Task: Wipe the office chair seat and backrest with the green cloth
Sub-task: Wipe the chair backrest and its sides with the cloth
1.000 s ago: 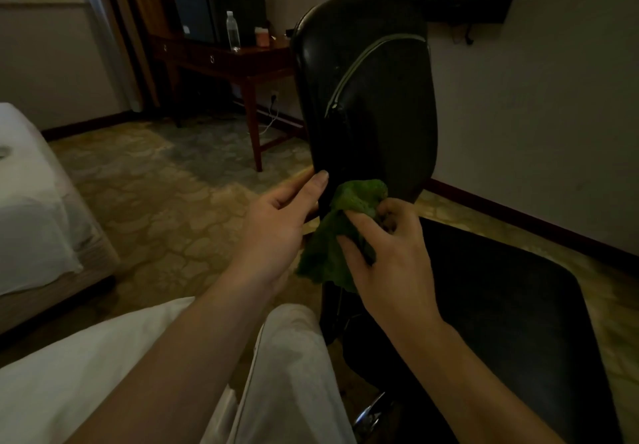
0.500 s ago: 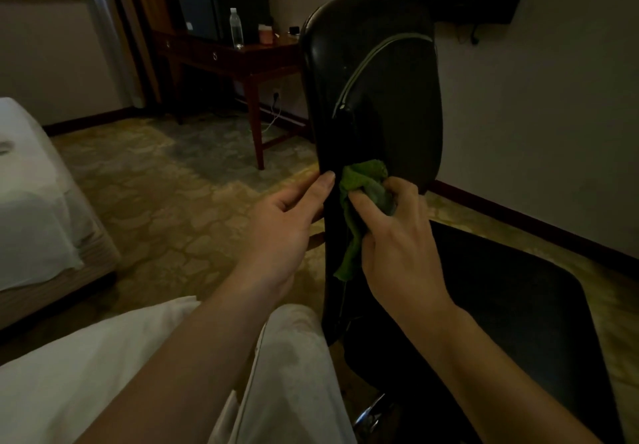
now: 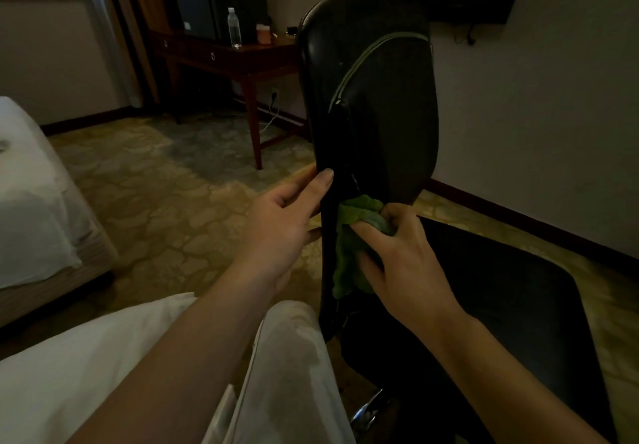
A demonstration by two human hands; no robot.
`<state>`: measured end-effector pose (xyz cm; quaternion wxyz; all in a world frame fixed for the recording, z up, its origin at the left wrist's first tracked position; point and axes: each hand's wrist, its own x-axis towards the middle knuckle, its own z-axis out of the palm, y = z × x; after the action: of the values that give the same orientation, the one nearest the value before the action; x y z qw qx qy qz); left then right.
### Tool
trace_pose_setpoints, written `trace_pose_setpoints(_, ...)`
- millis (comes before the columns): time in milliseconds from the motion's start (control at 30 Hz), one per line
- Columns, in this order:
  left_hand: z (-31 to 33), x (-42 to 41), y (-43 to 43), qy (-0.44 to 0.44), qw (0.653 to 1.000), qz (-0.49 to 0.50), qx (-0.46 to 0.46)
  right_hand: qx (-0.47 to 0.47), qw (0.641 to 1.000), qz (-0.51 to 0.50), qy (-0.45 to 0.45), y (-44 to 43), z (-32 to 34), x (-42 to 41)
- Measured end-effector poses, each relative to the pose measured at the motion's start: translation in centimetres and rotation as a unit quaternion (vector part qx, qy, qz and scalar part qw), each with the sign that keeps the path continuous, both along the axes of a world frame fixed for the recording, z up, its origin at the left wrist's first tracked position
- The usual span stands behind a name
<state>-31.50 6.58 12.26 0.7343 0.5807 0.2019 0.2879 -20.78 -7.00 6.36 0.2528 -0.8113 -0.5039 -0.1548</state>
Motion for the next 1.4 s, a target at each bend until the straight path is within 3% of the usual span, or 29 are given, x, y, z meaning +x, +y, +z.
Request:
trace_pose_setpoints(333,0.3,-0.2,0.0,0.003,1.000,-0.008,0.004,0.040,0.998,-0.002,-0.043,0.3,-0.4,0.2)
trace_pose_setpoints(533,0.3,-0.3,0.1,0.025,1.000,-0.008,0.014,0.195,0.980,-0.026,0.034,1.3,4.7,1.3)
trace_pose_setpoints(633,0.4,-0.2,0.0,0.032,0.999,0.008,0.003,0.198,0.979,-0.015,0.048,3.1,6.8,1.5)
trace_pose_setpoints(767,0.5,-0.4,0.0,0.033,0.999,0.006,0.004,0.231,0.964,-0.009,0.130,3.7,6.1,1.6)
trace_pose_setpoints(900,0.4,-0.4,0.0,0.029,1.000,0.006,-0.006,0.195,0.967,-0.012,0.164,3.0,3.9,1.0)
trace_pose_setpoints(1100,0.3,-0.2,-0.3,0.027,1.000,0.013,-0.008,0.208,0.963,-0.038,0.166,2.5,0.9,0.4)
trace_pose_setpoints(1300,0.1,-0.3,0.0,0.037,0.999,0.010,0.009,0.263,0.951,-0.044,0.154,3.3,3.3,0.4)
trace_pose_setpoints(1400,0.1,-0.3,0.0,0.039,0.999,0.008,0.011,0.246,0.956,-0.032,0.157,3.6,4.4,0.6)
